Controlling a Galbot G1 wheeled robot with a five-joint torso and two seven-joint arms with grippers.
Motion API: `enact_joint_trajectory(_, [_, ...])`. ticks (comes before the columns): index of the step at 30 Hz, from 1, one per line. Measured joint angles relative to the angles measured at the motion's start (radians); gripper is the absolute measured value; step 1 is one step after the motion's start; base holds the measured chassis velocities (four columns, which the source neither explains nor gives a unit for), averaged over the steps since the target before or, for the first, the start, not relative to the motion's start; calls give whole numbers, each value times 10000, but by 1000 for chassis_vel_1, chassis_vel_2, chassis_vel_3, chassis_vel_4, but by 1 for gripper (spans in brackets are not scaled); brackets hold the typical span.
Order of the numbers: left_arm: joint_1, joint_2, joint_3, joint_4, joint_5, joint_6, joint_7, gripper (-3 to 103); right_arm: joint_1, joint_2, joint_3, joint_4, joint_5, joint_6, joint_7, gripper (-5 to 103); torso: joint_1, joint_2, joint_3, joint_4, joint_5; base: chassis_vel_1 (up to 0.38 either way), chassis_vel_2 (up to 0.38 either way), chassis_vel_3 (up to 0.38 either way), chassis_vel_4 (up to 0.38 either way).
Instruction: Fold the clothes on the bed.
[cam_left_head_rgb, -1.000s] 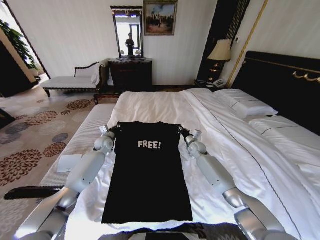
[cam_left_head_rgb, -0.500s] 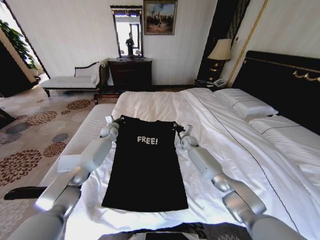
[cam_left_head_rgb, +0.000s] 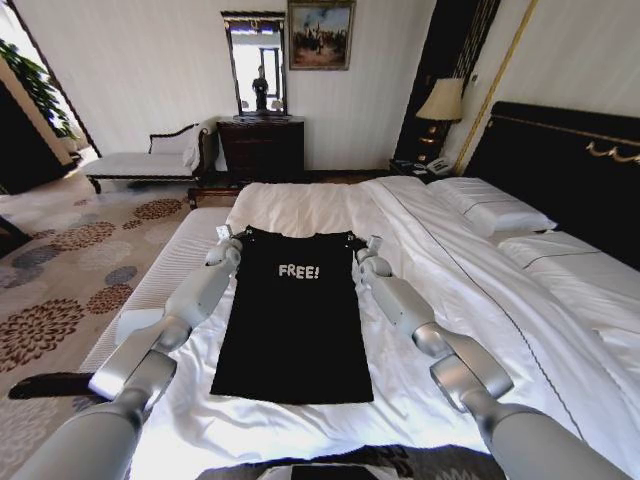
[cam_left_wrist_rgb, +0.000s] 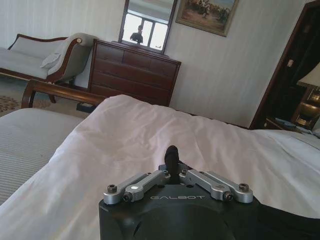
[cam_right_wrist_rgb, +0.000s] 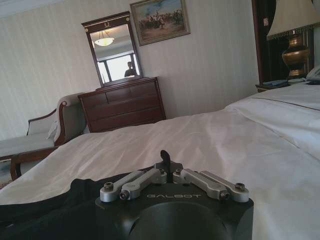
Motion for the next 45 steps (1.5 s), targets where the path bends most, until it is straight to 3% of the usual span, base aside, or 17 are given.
enact_joint_trajectory(5, [432, -13, -175, -234, 303, -136, -11, 2, -202, 7, 76, 107, -235, 82, 0, 1, -1, 1, -1, 0, -3, 0, 0, 0, 0])
enact_joint_trajectory(12, [1623, 107, -480, -1086, 729, -518, -53, 2, -1568, -22, 215, 711, -1680, 732, -1, 1, -1, 1, -1, 0, -1, 0, 0, 0, 0])
enact_joint_trajectory(15, [2497, 239, -697, -1730, 1051, -1371, 85, 2, -2305, -55, 350, 1291, -2200, 1011, 38, 1, 0, 1, -1, -3, 1, 0, 0, 0, 0])
enact_joint_trajectory(20, [3580, 435, -1037, -2685, 1321, -2058, 123, 2, -3022, -174, 510, 2061, -2606, 1286, 174, 1, -1, 1, -1, 0, -3, 0, 0, 0, 0])
enact_joint_trajectory(22, [4397, 562, -1230, -3453, 1551, -2531, -53, 2, -3751, -351, 851, 2811, -3046, 1536, 228, 1, -2, 2, -2, 5, -4, 0, 0, 0, 0])
enact_joint_trajectory(24, [4718, 623, -1256, -3890, 1612, -2624, -187, 2, -4226, -483, 1087, 3355, -3148, 1606, 241, 1, -2, 2, -3, 4, -1, 0, 0, 0, 0])
enact_joint_trajectory(28, [5610, 671, -1214, -4922, 1894, -3285, -549, 2, -5590, -672, 1553, 4694, -3515, 1778, 322, 1, -2, 4, -5, -7, -2, 0, 0, 0, 0])
enact_joint_trajectory(32, [7656, 755, -1655, -6010, 2754, -3815, -556, 2, -7340, -575, 1724, 5739, -4716, 2148, 428, 1, -4, 4, -2, -2, -3, 0, 0, 0, 0])
enact_joint_trajectory(36, [8669, 876, -1912, -6420, 3204, -4015, -467, 2, -8219, -593, 1714, 6279, -5126, 2250, 468, 1, -6, 5, -4, 4, -3, 0, 0, 0, 0])
enact_joint_trajectory(45, [10162, 1064, -2607, -7522, 3294, -4133, -390, 2, -9530, -672, 1846, 7282, -5635, 2384, 509, 1, 1, 2, 0, 0, -2, 0, 0, 0, 0])
